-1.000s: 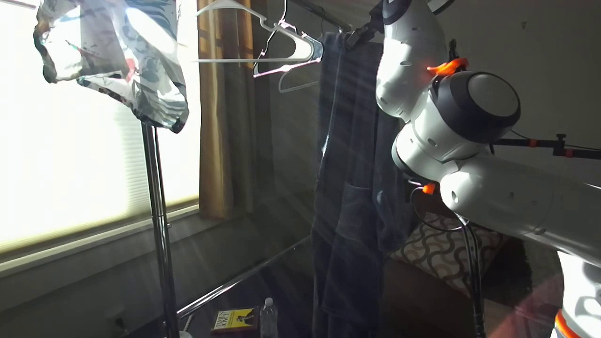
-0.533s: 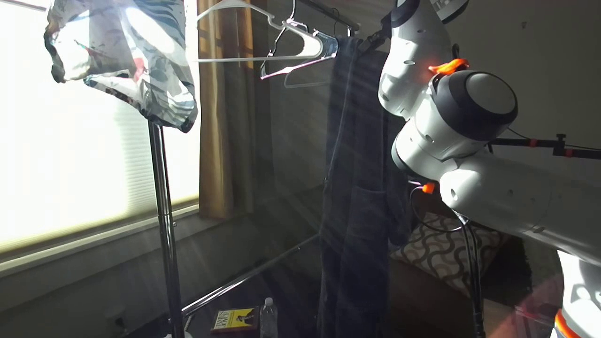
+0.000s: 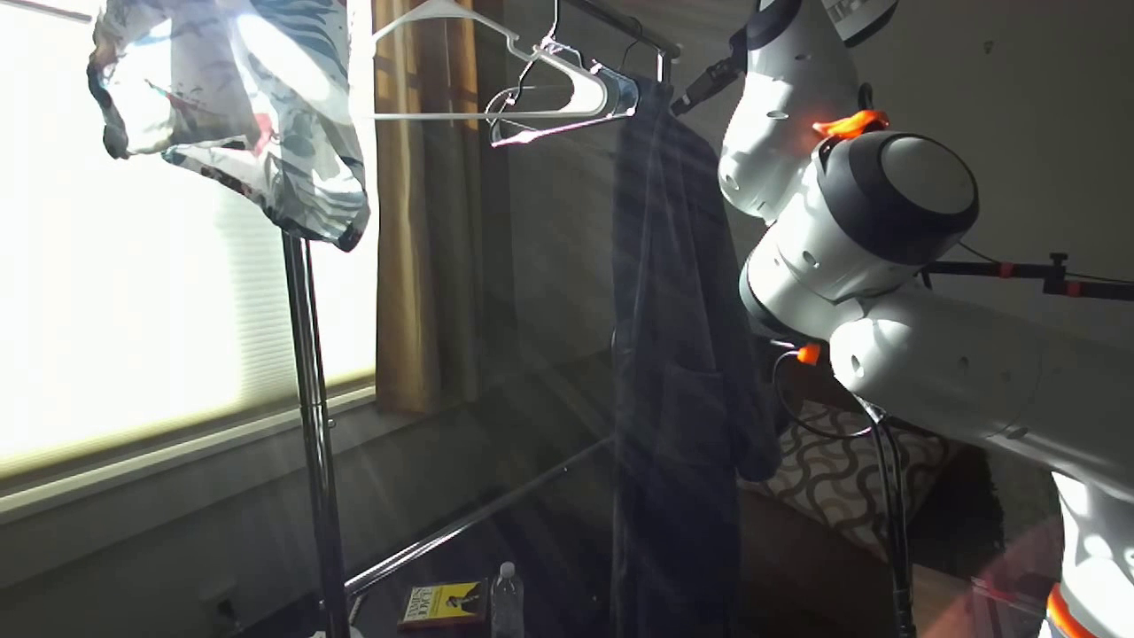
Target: Move the hanger with the rob to the top rod
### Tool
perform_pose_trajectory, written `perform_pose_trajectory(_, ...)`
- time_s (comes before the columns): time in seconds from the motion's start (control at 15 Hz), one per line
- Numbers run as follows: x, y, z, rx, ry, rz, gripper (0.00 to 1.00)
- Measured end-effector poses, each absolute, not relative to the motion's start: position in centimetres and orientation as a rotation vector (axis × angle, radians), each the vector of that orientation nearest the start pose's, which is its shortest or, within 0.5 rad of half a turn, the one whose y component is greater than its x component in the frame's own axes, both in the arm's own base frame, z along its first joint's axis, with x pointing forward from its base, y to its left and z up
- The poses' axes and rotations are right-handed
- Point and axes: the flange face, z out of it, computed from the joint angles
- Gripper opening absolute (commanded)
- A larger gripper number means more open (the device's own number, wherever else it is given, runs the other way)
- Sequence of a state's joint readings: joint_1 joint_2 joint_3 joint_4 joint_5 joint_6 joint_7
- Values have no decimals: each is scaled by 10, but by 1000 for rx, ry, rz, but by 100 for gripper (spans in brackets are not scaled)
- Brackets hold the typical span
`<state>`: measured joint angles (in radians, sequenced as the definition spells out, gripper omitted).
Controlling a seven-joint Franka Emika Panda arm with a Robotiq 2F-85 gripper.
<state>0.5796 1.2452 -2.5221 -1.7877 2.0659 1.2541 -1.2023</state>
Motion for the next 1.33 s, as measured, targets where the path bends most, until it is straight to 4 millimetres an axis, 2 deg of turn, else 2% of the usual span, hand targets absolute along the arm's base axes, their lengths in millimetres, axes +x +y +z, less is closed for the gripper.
perform_pose_trajectory(0.2, 407, -217, 802, -2870, -331, -1731, 95)
perform_pose_trajectory(0.27, 406, -217, 802, -2870, -331, -1733, 99)
perform_pose_trajectory(0.47, 402, -221, 803, -2875, -336, -1744, 100)
perform_pose_trajectory(0.67, 383, -237, 806, -2889, -349, -1788, 100)
perform_pose_trajectory(0.87, 354, -267, 803, -2919, -307, -1835, 100)
perform_pose_trajectory(1.07, 327, -302, 791, -2965, -243, -1845, 100)
perform_pose_trajectory(1.2, 318, -325, 777, -2992, -192, -1817, 100)
perform_pose_trajectory(1.33, 315, -339, 768, -3005, -165, -1794, 100)
